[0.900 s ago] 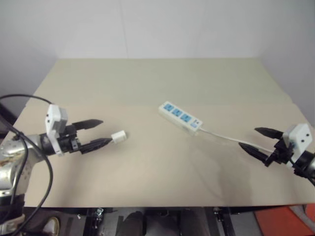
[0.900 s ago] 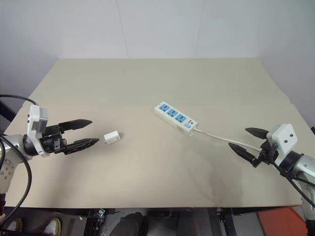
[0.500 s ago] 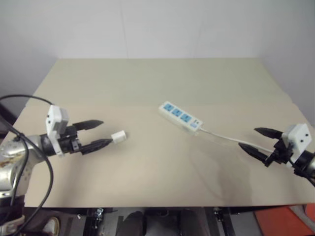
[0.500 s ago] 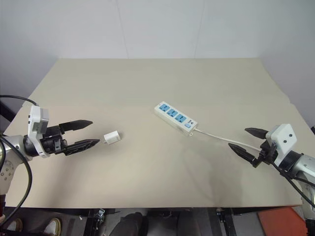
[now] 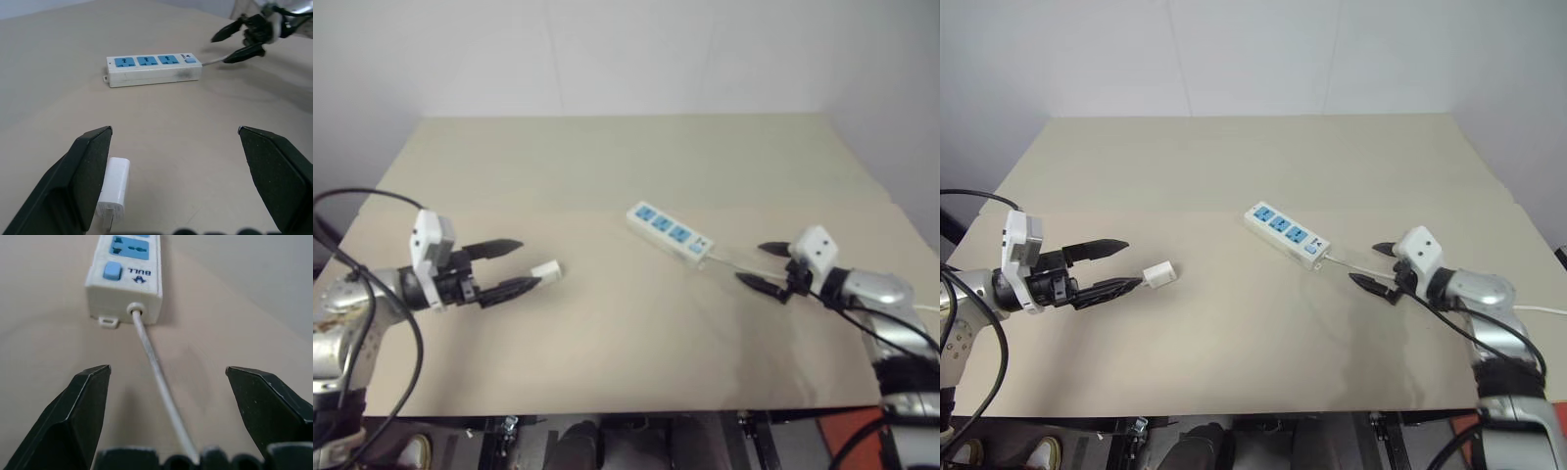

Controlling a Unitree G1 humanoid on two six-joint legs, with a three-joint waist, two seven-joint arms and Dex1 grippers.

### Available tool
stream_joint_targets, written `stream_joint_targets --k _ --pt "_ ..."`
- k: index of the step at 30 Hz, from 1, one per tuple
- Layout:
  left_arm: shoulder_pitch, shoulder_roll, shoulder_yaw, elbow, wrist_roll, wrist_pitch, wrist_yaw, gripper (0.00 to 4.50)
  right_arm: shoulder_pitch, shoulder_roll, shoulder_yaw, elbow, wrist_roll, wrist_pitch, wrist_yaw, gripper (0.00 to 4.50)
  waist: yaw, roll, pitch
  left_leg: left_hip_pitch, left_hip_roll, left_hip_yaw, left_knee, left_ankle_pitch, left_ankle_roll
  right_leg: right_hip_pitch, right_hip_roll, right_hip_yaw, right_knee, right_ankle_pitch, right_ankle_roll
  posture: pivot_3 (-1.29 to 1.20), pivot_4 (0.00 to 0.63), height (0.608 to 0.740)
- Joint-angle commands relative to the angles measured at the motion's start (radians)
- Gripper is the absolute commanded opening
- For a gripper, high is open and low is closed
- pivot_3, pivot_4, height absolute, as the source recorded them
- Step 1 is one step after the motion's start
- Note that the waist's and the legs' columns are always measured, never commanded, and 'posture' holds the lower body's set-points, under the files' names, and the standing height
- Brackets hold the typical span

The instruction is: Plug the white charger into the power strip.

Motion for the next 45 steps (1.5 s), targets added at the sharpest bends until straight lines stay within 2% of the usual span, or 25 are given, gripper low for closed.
stream_joint_targets --k 1,5,8,19,26,31,33,37,41,45 --pt "0.017 -0.003 0.014 -0.054 -0.012 -0.007 0.012 4.50 -0.111 0.025 0.031 0.183 -0.051 -0.064 0.011 4.44 0.001 0.000 0.000 0.000 0.000 0.000 -0.001 0.001 -0.002 0.000 0.000 0.000 -0.001 0.000 0.000 0.00 0.150 0.740" --pt "0.037 -0.006 0.017 -0.081 -0.019 0.001 0.025 4.50 -0.190 0.040 0.069 0.323 -0.086 -0.077 0.061 4.44 0.003 0.000 0.000 -0.001 0.000 0.000 -0.005 0.004 -0.006 -0.002 0.000 0.000 -0.002 0.000 0.000 0.00 0.150 0.740" --pt "0.049 -0.006 0.025 -0.090 -0.023 0.003 0.029 4.50 -0.213 0.038 0.084 0.363 -0.094 -0.101 0.117 3.86 0.001 0.000 0.000 -0.001 0.000 0.000 -0.006 0.004 -0.007 -0.003 0.000 0.000 -0.002 0.000 0.000 0.00 0.150 0.740" --pt "0.053 -0.014 0.016 -0.089 -0.019 -0.006 0.046 4.50 -0.213 0.050 0.083 0.352 -0.099 -0.106 0.157 0.03 0.000 0.000 0.000 -0.001 0.000 0.000 -0.007 0.004 -0.007 -0.003 0.000 0.000 -0.002 0.000 0.000 0.00 0.150 0.740" --pt "0.007 -0.008 -0.008 -0.033 0.004 -0.017 0.033 4.50 -0.065 0.048 0.049 0.071 -0.031 -0.051 0.148 0.01 0.004 0.000 0.000 -0.001 0.000 0.000 -0.007 0.004 -0.007 -0.004 0.000 0.000 -0.001 0.000 0.000 0.00 0.150 0.740" --pt "-0.032 0.004 -0.027 -0.012 0.007 -0.022 0.000 4.50 0.170 -0.007 -0.030 -0.336 0.069 0.075 0.124 0.01 0.008 0.000 0.000 -0.008 0.000 0.001 -0.007 0.004 -0.007 -0.014 0.000 0.000 0.003 0.000 0.000 0.00 0.150 0.740" --pt "-0.044 0.009 -0.036 0.002 0.010 -0.022 -0.013 4.50 0.245 -0.025 -0.065 -0.440 0.098 0.117 0.101 0.01 0.010 0.000 0.000 -0.011 0.000 0.001 -0.007 0.006 -0.010 -0.016 0.000 0.000 0.004 0.000 0.000 0.00 0.150 0.740" --pt "-0.078 0.012 -0.051 0.037 0.023 -0.027 -0.031 4.50 0.362 -0.050 -0.107 -0.537 0.119 0.161 0.068 0.01 0.008 0.000 0.000 -0.010 0.000 0.001 -0.006 0.005 -0.009 -0.015 0.000 0.001 0.003 0.000 -0.001 0.00 0.150 0.740" --pt "-0.102 -0.001 -0.070 0.060 0.044 -0.037 -0.034 4.50 0.403 -0.031 -0.102 -0.538 0.074 0.140 -0.004 0.01 0.007 0.000 0.000 -0.009 0.000 0.002 -0.006 0.004 -0.006 -0.014 0.000 0.001 0.003 0.000 -0.001 0.00 0.150 0.740" --pt "-0.109 -0.008 -0.080 0.067 0.049 -0.046 -0.039 4.50 0.419 -0.017 -0.089 -0.544 0.064 0.130 -0.030 1.36 0.007 0.000 0.000 -0.008 0.000 0.002 -0.006 0.004 -0.006 -0.015 0.000 0.001 0.004 0.001 -0.001 0.00 0.150 0.740"
